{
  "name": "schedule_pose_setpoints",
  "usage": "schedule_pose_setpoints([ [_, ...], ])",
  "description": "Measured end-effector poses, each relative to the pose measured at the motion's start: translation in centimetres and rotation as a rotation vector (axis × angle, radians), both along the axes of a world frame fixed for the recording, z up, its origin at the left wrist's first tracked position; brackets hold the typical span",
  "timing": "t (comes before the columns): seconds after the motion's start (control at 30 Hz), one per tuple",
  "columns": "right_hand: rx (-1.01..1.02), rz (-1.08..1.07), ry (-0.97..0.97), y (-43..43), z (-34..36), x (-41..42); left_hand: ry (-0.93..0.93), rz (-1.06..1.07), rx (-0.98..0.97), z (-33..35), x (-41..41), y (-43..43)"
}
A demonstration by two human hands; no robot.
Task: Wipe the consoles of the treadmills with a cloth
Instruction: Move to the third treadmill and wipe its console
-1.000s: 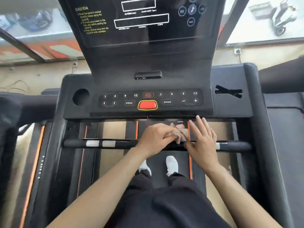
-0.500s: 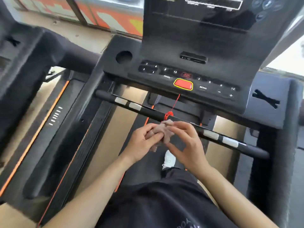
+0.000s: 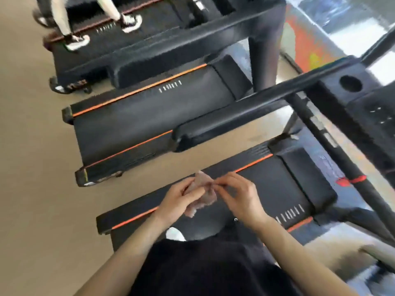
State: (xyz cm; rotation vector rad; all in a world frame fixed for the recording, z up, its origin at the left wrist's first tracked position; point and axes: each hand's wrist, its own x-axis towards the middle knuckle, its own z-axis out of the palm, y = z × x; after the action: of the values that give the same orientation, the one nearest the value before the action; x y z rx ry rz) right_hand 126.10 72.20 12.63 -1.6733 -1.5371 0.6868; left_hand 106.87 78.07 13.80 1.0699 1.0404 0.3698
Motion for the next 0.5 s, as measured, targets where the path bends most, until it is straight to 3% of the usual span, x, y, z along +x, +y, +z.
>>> schedule_pose_setpoints([
  [0.1, -0.119, -0.011, 0.131, 3.1, 1.2, -7.0, -0.013, 0.195, -0.036, -0.8, -8.1, -0.1],
  [0.3, -0.326, 0.052, 0.298, 9.2, 2.5, -15.9, 0.146, 0.507, 0.047, -2.1, -19.5, 1.2],
  [0.5, -0.497, 0.171, 0.19, 18.0, -0.7, -19.9, 0.228, 0.667, 0.167, -1.8, -24.2, 7.6],
])
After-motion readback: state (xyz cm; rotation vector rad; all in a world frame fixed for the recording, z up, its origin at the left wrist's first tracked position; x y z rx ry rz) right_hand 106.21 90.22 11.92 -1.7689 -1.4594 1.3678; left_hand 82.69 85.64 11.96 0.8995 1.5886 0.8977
